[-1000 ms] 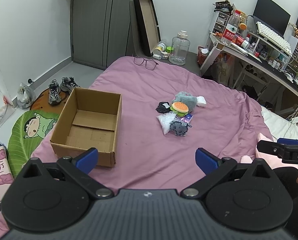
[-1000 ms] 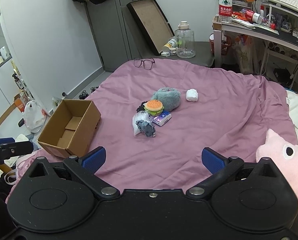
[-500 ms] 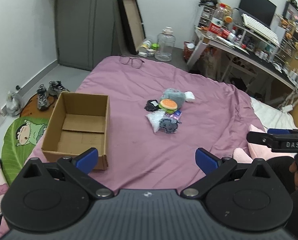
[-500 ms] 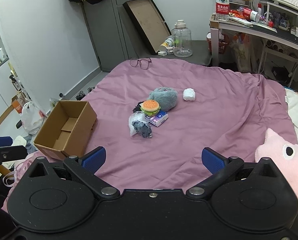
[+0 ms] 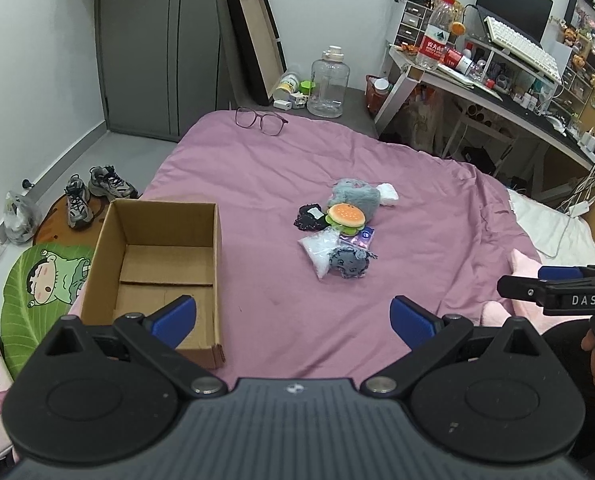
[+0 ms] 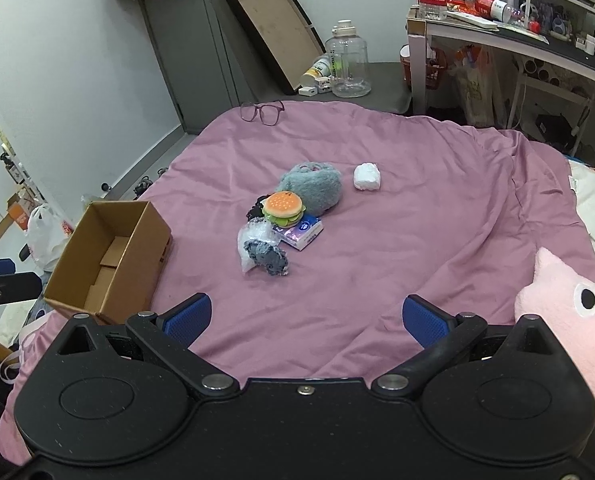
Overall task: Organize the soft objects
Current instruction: 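Grasp the clear plastic bag with the left tool while the right tool grasps the blue denim scrap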
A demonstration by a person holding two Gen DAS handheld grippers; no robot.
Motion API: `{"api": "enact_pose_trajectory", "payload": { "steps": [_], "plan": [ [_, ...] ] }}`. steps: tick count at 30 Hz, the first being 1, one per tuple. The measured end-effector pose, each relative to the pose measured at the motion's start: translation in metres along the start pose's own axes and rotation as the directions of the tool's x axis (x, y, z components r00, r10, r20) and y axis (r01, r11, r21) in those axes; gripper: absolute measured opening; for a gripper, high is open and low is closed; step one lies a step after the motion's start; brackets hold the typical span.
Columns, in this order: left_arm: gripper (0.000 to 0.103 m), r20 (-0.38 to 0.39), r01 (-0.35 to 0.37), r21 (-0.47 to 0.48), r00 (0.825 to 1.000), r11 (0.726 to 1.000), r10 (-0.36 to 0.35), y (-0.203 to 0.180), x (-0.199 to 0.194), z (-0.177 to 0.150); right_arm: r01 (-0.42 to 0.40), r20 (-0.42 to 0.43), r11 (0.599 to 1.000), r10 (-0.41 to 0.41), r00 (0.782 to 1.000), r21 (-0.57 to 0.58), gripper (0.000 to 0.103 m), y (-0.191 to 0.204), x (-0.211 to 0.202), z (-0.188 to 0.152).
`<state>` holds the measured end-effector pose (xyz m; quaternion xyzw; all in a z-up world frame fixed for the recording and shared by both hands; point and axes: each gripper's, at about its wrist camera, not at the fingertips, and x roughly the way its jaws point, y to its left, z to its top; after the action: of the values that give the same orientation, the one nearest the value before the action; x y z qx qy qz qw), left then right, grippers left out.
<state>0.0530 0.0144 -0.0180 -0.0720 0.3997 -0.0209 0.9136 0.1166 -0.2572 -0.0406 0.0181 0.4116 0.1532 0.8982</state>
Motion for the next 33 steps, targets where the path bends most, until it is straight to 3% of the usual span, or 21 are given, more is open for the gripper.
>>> {"api": "enact_pose_trajectory", "payload": {
  "steps": [13, 20, 23, 33],
  "plan": [
    [0.102, -0.03, 0.036, 0.031, 0.999, 0.999, -0.035, 0.004, 0.057, 0.024, -0.024, -0.004, 0.998, 0.024, 1.0, 0.06, 0.102, -0.008, 0.043, 0.017],
    [0.099, -0.044, 0.056, 0.053, 0.998, 0.997, -0.054, -0.002, 0.094, 0.036, -0.085, -0.055, 0.991, 0.091, 0.994, 0.103, 0.084, -0.012, 0.074, 0.022],
    [0.092, -0.064, 0.066, 0.045, 0.996, 0.997, -0.063, -0.002, 0.111, 0.04, -0.107, -0.082, 0.986, 0.117, 0.99, 0.125, 0.078, -0.013, 0.087, 0.023],
    [0.083, -0.111, 0.087, 0.022, 0.99, 0.996, -0.085, -0.004, 0.157, 0.054, -0.141, -0.141, 0.984, 0.155, 0.978, 0.108, 0.07, -0.006, 0.136, 0.033]
  ]
}}
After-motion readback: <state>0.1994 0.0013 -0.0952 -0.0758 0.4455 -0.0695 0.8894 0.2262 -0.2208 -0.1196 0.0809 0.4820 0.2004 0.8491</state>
